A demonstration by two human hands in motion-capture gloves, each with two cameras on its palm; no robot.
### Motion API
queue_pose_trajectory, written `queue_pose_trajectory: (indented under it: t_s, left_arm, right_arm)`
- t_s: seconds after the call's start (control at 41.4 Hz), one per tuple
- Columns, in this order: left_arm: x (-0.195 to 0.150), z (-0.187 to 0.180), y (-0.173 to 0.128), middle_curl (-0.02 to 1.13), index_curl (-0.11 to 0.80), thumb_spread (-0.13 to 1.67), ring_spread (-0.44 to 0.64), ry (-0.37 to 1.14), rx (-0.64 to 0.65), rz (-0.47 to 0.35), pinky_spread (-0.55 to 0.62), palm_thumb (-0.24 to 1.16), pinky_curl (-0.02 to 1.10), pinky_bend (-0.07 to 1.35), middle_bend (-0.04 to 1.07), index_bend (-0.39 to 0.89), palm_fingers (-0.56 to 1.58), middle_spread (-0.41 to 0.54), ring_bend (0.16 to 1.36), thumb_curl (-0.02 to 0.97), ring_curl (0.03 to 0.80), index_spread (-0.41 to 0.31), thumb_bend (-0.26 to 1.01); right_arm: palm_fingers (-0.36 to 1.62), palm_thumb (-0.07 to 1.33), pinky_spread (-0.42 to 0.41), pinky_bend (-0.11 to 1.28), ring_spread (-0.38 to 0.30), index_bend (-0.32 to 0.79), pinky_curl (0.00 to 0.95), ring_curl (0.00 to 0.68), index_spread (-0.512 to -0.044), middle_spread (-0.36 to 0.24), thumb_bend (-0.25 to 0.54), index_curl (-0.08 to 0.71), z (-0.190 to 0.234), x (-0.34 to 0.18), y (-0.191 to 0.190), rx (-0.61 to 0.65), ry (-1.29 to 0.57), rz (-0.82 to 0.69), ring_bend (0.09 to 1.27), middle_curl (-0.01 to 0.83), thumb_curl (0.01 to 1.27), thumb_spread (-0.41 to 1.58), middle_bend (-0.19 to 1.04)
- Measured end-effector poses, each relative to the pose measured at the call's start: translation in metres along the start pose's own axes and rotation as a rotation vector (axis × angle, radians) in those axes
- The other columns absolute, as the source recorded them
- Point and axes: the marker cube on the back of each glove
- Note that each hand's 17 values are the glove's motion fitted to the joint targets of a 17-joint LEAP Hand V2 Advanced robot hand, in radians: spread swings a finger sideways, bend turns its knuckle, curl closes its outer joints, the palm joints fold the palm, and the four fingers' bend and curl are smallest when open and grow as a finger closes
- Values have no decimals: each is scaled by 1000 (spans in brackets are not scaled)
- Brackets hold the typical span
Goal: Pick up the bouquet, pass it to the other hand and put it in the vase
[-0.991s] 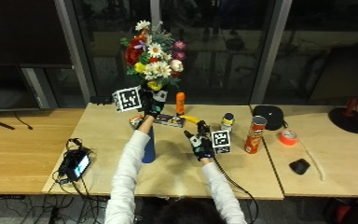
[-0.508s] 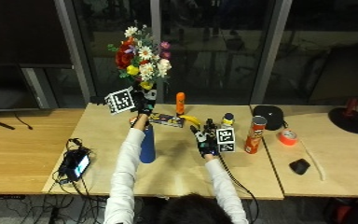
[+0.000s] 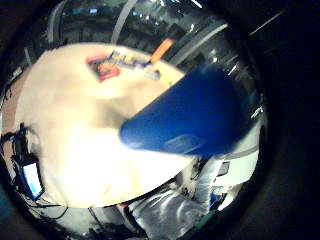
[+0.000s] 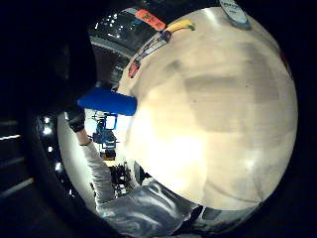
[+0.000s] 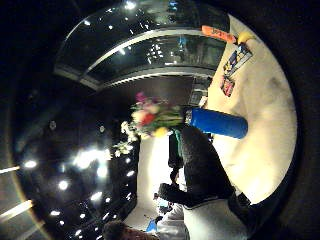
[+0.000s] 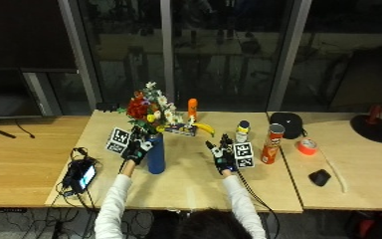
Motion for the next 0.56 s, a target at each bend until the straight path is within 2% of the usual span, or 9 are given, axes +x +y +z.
queue_pose_trajectory:
  t_s: [0.073, 0.169, 0.266, 0.363, 0.435, 0.556]
  left_arm:
    - [-6, 5, 28, 423, 384, 758, 202, 57, 2, 71, 230, 423, 380, 451, 256, 9, -221, 164, 587, 556, 381, 71, -51]
    - [-17, 11, 44, 363, 334, 822, 299, 70, 19, 8, 330, 464, 339, 421, 209, 43, -160, 262, 573, 526, 337, 118, -23]
    - [-19, 13, 51, 350, 295, 864, 359, 85, 31, -64, 394, 484, 325, 410, 200, 54, -141, 316, 571, 499, 324, 143, -25]
    - [-19, 14, 44, 353, 268, 895, 389, 77, 104, 71, 426, 504, 319, 399, 211, 71, -100, 343, 574, 475, 318, 151, -22]
    - [-12, 18, 45, 356, 253, 911, 398, 133, 101, 131, 430, 521, 318, 397, 220, 82, -60, 342, 587, 461, 317, 156, -22]
    - [-5, 22, 53, 365, 240, 930, 404, 178, 66, 17, 434, 532, 317, 397, 238, 107, -19, 341, 595, 439, 315, 162, -25]
  right_arm:
    - [-57, 514, 285, 546, 140, 117, 331, 279, -355, 56, -16, 183, 1, -1, 8, -58, -55, 5, 386, 323, 419, 1094, 185]
    - [-49, 524, 281, 541, 138, 125, 331, 278, -353, 58, -18, 186, 3, 13, 11, -92, -68, 10, 381, 319, 419, 1098, 181]
    - [-38, 538, 280, 532, 137, 129, 329, 278, -350, 59, -15, 188, 7, 25, 14, -121, -65, 21, 380, 316, 420, 1101, 183]
    - [-27, 549, 279, 522, 136, 134, 329, 278, -349, 53, -16, 192, 16, 51, 11, -95, 12, 14, 380, 316, 420, 1105, 190]
    - [-17, 557, 279, 512, 136, 139, 327, 279, -344, 51, -16, 197, 26, 69, 19, -122, 23, 137, 382, 316, 421, 1111, 192]
    - [-3, 576, 278, 499, 131, 152, 326, 279, -342, 52, -12, 206, 34, 88, 28, -153, 41, 241, 382, 315, 423, 1118, 190]
